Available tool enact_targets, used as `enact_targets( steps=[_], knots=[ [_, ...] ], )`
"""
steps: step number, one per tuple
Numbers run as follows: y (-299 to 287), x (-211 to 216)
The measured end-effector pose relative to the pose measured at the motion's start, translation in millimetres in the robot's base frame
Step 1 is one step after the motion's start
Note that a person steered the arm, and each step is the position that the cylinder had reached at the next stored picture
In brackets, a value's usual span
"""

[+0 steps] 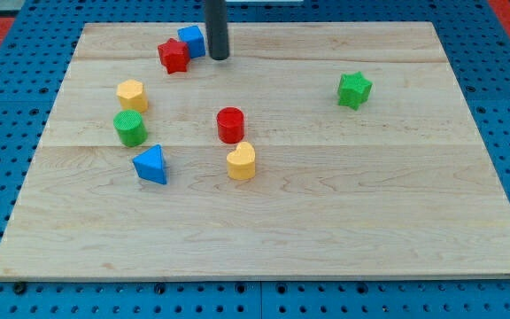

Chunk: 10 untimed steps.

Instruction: Slide the blue cube towards the top left corner of the board

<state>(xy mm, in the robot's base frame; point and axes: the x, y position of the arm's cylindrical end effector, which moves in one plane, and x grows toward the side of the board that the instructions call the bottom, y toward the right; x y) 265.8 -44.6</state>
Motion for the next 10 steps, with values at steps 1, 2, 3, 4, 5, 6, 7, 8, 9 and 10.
enact_targets(
  steps=[1,2,3,4,5,6,7,8,9,10],
  knots=[
    [3.0,0.7],
    [8.2,-1.2],
    [27.1,-13.2],
    [-14.5,-19.9],
    [-70.3,-41.5],
    [-92.0,-60.2],
    [-101.5,-61.4],
    [-95.4,-48.2],
    [-93.9,-35.4],
    [-22.9,-61.3]
  ],
)
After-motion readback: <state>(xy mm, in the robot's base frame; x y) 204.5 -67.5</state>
